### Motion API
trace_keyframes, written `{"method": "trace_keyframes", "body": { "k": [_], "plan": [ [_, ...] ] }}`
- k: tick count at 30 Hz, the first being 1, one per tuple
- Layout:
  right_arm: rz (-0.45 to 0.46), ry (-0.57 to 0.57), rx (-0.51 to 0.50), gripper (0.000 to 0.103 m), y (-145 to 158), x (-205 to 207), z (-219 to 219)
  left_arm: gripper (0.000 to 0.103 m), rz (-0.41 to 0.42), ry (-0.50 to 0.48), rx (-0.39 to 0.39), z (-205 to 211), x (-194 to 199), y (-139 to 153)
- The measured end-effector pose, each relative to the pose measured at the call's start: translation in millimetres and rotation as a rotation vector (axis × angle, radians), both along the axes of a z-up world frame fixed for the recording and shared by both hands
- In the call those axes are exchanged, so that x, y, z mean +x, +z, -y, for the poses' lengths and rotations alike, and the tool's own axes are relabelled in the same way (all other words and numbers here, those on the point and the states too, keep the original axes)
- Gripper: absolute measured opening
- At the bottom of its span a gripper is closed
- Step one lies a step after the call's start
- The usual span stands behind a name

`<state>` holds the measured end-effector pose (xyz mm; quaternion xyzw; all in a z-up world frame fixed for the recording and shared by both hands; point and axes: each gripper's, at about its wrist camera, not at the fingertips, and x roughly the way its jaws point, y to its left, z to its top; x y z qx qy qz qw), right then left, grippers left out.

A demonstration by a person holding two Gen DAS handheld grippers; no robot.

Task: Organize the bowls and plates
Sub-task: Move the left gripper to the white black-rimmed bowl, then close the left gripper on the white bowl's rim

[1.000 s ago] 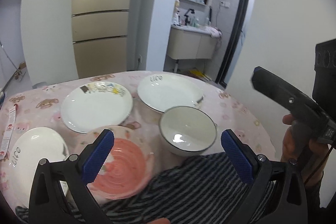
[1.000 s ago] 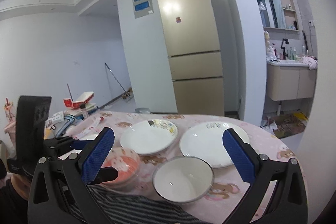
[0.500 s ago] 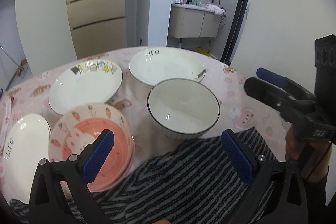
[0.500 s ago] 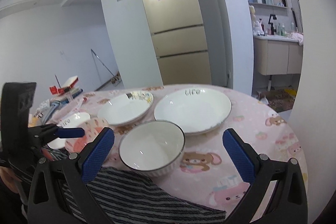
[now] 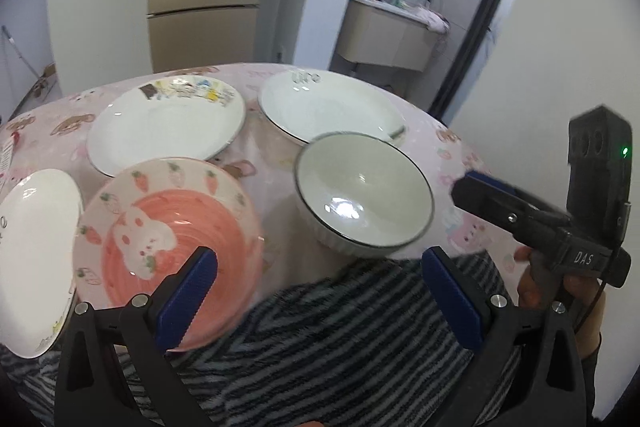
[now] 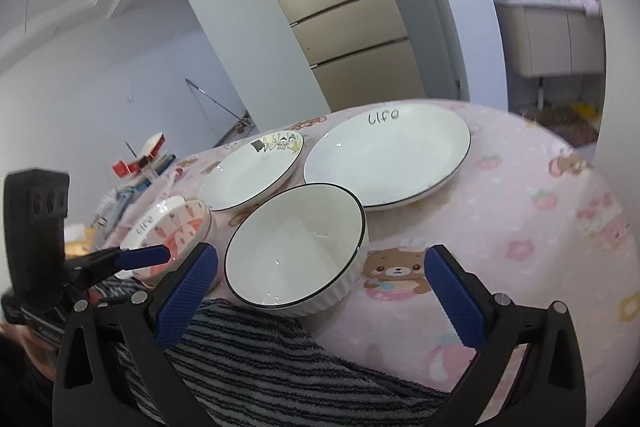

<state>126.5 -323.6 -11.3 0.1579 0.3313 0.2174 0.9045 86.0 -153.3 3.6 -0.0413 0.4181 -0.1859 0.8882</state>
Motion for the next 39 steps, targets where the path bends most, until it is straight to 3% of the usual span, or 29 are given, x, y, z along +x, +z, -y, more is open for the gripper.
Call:
{"method": "trace_keyframes", "body": {
  "k": [2,4,7,10,12,14,16,19,23,26,29,33,37,39],
  "plan": [
    [-0.027,0.012,0.044,0.101,-5.2,5.2,4.3,0.103,-0.029,0.018,-0.048,-6.4,3.8,-1.6],
    [-0.044,0.021,0.061,0.093,-8.9,8.9,4.9,0.103,-0.08,0.038,-0.131,-14.6,9.3,-5.0],
    [-0.073,0.023,0.058,0.08,-13.0,20.5,2.1,0.103,-0.111,0.088,-0.153,-16.4,15.3,-5.0],
    [-0.077,0.02,0.026,0.063,-12.1,29.0,-1.2,0.103,-0.094,0.07,-0.238,-13.2,15.8,6.1],
    [-0.072,0.017,0.001,0.054,-11.5,31.5,-3.4,0.103,-0.05,0.062,-0.252,-9.5,14.7,17.1],
    [-0.077,0.015,-0.019,0.044,-14.0,34.4,-5.0,0.103,-0.015,0.039,-0.221,-2.1,18.4,25.3],
    [-0.09,0.019,-0.033,0.024,-18.4,37.4,-6.8,0.103,-0.019,0.014,-0.152,9.0,31.6,25.5],
    [-0.098,0.005,-0.037,0.019,-21.7,38.7,-3.9,0.102,-0.015,0.047,0.016,25.1,47.1,16.6],
    [-0.117,0.013,-0.017,0.018,-27.7,41.1,-1.7,0.09,-0.02,-0.008,0.139,45.5,56.0,0.2],
    [-0.115,0.013,-0.004,0.018,-28.8,40.7,0.6,0.089,0.041,-0.006,0.247,59.0,54.5,-5.9],
    [-0.119,0.015,0.008,0.018,-31.3,40.2,4.0,0.083,0.035,-0.026,0.284,64.5,57.5,-12.5],
    [-0.139,0.011,0.061,0.018,-37.1,42.4,12.7,0.076,-0.013,-0.032,0.269,64.1,64.6,-20.7],
    [-0.144,0.006,0.066,0.018,-38.3,42.5,13.1,0.057,-0.041,-0.061,0.31,72.6,64.7,-25.2],
    [-0.151,-0.001,0.06,0.018,-39.5,42.9,13.3,0.054,-0.068,-0.085,0.293,75.8,66.6,-28.8]
  ]
}}
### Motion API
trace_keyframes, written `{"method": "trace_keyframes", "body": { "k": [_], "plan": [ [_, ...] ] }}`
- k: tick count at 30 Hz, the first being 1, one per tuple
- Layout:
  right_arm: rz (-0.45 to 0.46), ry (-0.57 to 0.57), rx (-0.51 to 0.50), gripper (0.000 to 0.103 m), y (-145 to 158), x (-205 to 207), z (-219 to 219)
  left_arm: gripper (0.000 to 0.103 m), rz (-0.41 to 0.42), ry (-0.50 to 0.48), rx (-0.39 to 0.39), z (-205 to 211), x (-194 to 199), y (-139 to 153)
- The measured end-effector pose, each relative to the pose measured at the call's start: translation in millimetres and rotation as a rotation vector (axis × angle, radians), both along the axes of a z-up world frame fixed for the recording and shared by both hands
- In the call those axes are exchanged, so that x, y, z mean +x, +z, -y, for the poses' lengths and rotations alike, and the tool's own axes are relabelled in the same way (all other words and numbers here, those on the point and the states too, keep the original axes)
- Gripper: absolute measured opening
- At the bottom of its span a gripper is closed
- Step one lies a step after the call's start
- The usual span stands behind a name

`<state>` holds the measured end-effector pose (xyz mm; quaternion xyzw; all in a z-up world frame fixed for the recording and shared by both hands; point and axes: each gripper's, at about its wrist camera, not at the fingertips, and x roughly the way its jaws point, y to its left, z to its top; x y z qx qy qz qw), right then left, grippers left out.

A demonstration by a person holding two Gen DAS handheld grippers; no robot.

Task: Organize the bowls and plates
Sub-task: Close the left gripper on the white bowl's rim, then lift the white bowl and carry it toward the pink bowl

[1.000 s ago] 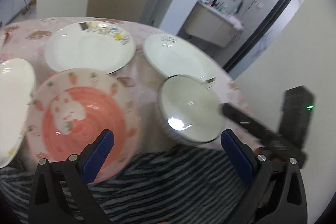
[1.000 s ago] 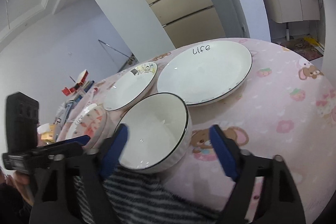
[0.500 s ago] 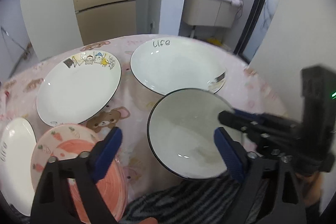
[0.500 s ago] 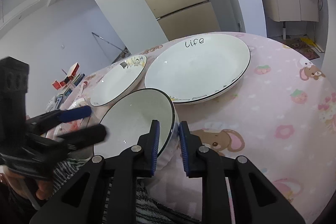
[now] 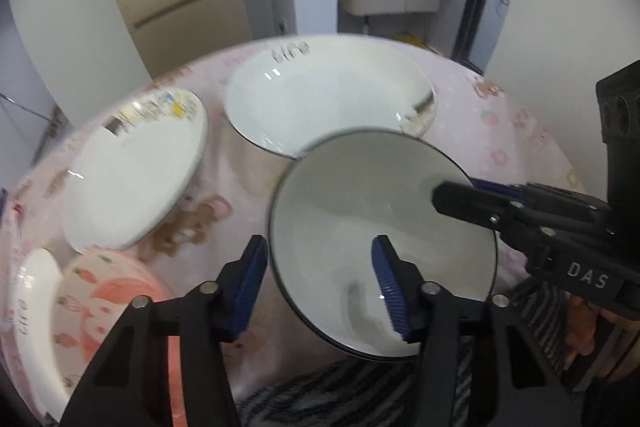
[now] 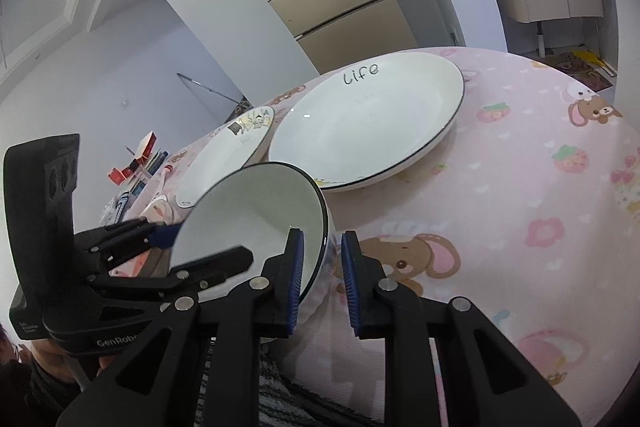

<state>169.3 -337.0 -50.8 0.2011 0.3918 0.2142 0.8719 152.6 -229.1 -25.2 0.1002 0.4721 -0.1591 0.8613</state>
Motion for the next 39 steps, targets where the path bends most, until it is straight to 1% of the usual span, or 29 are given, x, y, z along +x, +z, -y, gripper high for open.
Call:
{"method": "trace_keyframes", "body": {
  "k": [3,5,6,7,9,10,12,17,18,20,22,24,25,27,29,32,33,36,39],
  "plan": [
    [-0.018,-0.013,0.006,0.018,-3.8,1.7,3.6,0.053,0.008,0.009,0.034,4.4,1.4,-2.5],
    [-0.033,-0.016,0.016,0.018,-6.6,3.2,3.8,0.048,0.025,0.02,0.049,4.3,2.5,-2.8],
    [-0.039,-0.013,0.019,0.018,-7.6,3.8,3.5,0.038,0.039,0.024,0.054,4.0,2.9,-2.0],
    [-0.041,-0.013,0.018,0.017,-8.0,3.8,3.2,0.026,0.031,0.016,0.042,3.9,3.5,-2.1],
    [-0.044,-0.013,0.009,0.018,-7.9,4.1,1.9,0.026,-0.001,0.033,0.009,2.2,7.1,-4.0],
    [-0.047,-0.011,0.006,0.018,-8.2,4.3,1.5,0.025,0.008,0.035,0.008,2.8,7.2,-4.2],
    [-0.055,-0.003,0.01,0.018,-9.5,5.3,0.7,0.021,0.031,0.034,0.031,5.1,7.1,-4.7],
    [-0.084,0.016,0.026,0.018,-15.1,7.8,-0.3,0.02,0.053,0.028,0.033,8.3,5.5,-3.9],
    [-0.086,0.02,0.035,0.016,-15.6,8.0,-0.1,0.019,0.06,0.026,0.033,9.2,5.0,-3.2],
    [-0.084,0.017,0.038,0.016,-15.6,7.4,0.4,0.018,0.06,0.026,0.027,8.7,4.7,-2.4],
    [-0.074,0.006,0.046,0.016,-14.3,5.6,3.2,0.017,0.049,0.025,-0.004,6.9,4.8,-2.2],
    [-0.047,-0.01,0.061,0.015,-11.2,1.5,8.0,0.017,0.048,0.022,-0.038,4.3,2.8,0.4],
    [-0.033,-0.015,0.069,0.012,-9.5,-0.7,9.8,0.016,0.06,0.019,-0.046,3.7,0.8,3.1],
    [-0.001,-0.022,0.069,0.01,-4.3,-5.0,11.1,0.015,0.103,0.005,-0.044,3.9,-5.8,11.0],
    [0.044,-0.02,0.039,0.01,5.3,-11.0,8.2,0.014,0.152,-0.012,-0.055,1.6,-14.1,24.1],
    [0.135,-0.014,-0.017,0.009,29.2,-23.3,-2.6,0.013,0.197,-0.018,-0.104,-8.9,-24.2,43.8],
    [0.167,-0.015,-0.02,0.01,39.2,-27.6,-5.2,0.013,0.22,-0.02,-0.131,-15.5,-29.0,53.6],
    [0.235,-0.017,-0.022,0.01,67.5,-36.7,-15.7,0.013,0.274,-0.015,-0.178,-30.9,-41.4,76.3],
    [0.289,-0.004,-0.032,0.01,93.1,-43.5,-35.5,0.013,0.347,0.002,-0.198,-49.8,-55.4,99.8]
  ]
}}
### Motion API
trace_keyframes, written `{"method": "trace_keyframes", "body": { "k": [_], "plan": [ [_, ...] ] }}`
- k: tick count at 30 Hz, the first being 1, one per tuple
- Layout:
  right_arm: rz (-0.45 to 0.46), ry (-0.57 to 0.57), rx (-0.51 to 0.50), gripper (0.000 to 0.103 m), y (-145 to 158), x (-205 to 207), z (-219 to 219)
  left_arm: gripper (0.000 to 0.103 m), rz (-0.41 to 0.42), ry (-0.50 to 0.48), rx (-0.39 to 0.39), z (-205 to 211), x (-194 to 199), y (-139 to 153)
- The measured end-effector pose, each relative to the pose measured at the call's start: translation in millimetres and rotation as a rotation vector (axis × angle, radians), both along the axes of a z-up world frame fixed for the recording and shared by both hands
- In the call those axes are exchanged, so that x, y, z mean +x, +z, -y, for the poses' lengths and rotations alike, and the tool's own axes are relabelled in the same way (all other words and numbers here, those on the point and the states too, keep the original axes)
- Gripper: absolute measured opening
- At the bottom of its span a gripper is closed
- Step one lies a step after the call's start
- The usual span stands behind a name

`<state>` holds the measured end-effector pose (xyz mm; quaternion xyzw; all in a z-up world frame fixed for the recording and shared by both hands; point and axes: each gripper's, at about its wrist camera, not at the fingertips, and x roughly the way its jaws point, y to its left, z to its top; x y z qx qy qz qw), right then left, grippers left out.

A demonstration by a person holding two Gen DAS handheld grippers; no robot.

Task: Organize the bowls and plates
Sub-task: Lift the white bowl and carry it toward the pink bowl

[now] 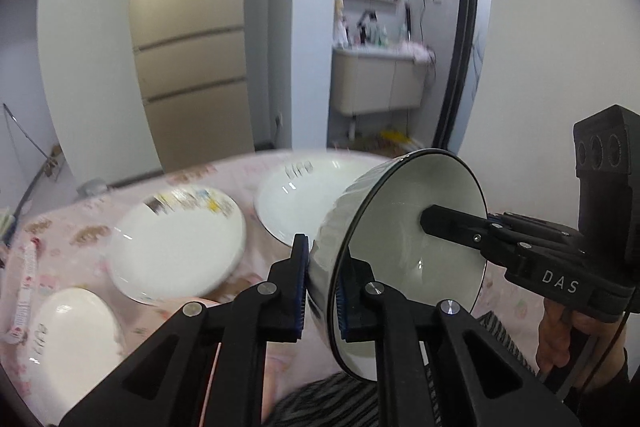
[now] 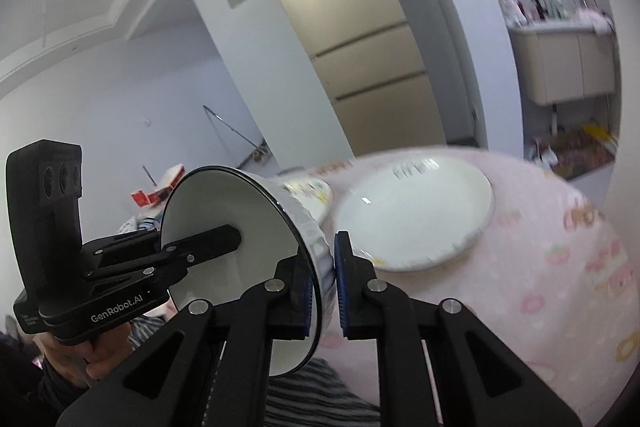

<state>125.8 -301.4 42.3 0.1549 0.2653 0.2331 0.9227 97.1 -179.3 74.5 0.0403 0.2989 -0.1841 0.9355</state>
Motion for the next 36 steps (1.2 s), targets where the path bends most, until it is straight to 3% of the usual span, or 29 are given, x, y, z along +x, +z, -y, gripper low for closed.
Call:
{"method": "trace_keyframes", "body": {
  "k": [8,11,16,24,31,36],
  "plan": [
    [0.077,0.077,-0.007,0.011,34.1,-6.8,-53.8,0.013,0.101,0.067,-0.035,-57.1,-26.7,22.2],
    [0.087,0.1,-0.032,0.011,26.1,-7.2,-78.6,0.013,0.095,0.114,-0.041,-81.4,-32.4,8.1],
    [0.025,0.158,-0.039,0.011,-4.5,2.8,-105.8,0.013,0.026,0.146,-0.094,-117.1,-26.8,-18.7],
    [0.008,0.178,-0.115,0.01,-23.9,9.1,-123.9,0.013,0.012,0.157,-0.073,-129.1,-30.0,-42.6],
    [-0.01,0.183,-0.104,0.009,-32.9,14.5,-124.7,0.013,0.026,0.155,-0.05,-126.8,-30.4,-49.6],
    [0.045,0.158,-0.198,0.009,-29.6,6.0,-134.9,0.013,0.044,0.167,-0.021,-123.3,-31.8,-54.0]
  ]
}}
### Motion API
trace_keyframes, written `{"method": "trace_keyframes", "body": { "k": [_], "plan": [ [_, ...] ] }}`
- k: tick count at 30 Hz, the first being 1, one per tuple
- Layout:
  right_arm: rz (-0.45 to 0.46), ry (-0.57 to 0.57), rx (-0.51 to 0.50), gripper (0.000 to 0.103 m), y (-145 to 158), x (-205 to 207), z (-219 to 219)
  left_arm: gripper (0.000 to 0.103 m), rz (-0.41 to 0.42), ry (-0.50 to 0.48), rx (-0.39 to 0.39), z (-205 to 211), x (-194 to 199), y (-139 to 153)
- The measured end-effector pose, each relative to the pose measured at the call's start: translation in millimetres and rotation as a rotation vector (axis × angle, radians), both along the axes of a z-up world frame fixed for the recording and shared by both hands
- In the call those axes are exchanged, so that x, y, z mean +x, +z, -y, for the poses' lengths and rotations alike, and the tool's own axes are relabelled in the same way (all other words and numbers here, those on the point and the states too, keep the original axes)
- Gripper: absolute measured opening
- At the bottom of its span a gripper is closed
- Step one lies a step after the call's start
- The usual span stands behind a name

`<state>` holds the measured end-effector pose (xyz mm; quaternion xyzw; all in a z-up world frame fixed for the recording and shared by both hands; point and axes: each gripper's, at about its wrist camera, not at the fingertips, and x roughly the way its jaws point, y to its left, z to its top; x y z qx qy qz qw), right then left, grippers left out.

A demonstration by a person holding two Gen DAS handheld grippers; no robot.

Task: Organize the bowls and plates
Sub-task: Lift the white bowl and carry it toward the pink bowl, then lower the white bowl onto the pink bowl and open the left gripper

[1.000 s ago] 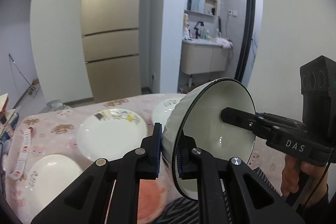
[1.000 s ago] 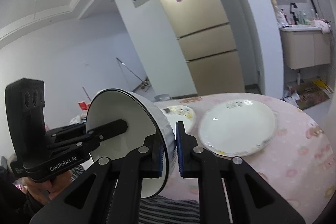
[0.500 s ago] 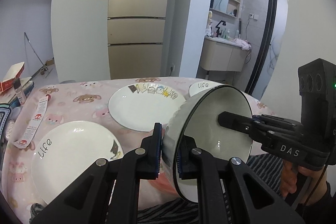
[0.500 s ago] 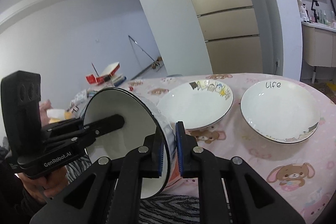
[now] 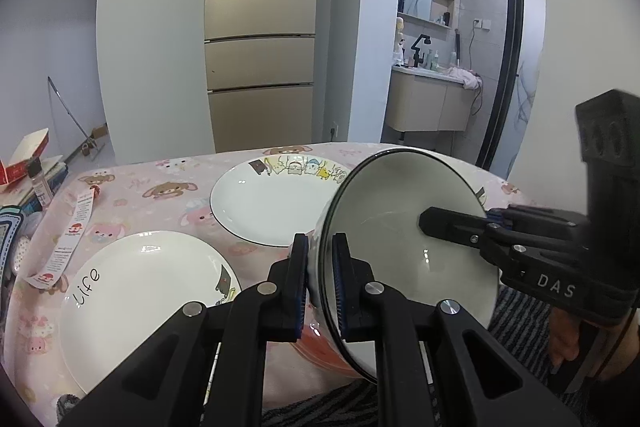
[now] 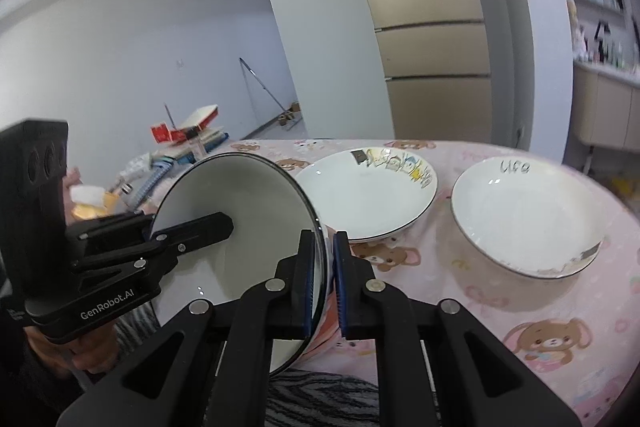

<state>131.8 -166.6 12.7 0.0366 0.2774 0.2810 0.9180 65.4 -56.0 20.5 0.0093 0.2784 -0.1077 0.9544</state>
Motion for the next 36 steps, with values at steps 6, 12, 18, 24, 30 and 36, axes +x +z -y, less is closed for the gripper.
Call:
{"method": "trace_keyframes", "body": {
  "k": [6,12,18,24,30,36],
  "plan": [
    [0.042,-0.021,-0.076,0.01,0.2,-7.0,-7.8,0.013,-0.01,-0.001,0.003,1.1,2.2,-4.3],
    [0.051,-0.038,-0.11,0.01,-2.0,-8.4,-10.3,0.014,-0.02,0.003,0.041,8.0,3.1,-10.1],
    [0.063,-0.046,-0.153,0.01,-3.5,-10.4,-15.1,0.015,-0.041,0.003,0.032,5.3,6.4,-15.4],
    [0.041,-0.047,-0.177,0.01,-9.4,-7.5,-17.7,0.015,-0.073,0.006,0.035,5.6,10.2,-20.8],
    [0.037,-0.048,-0.174,0.01,-10.4,-6.5,-16.6,0.015,-0.069,0.008,0.045,6.5,9.7,-22.4],
    [0.07,-0.075,-0.212,0.01,-8.9,-12.3,-20.5,0.015,-0.064,0.018,0.072,10.6,7.8,-23.3]
  ]
}}
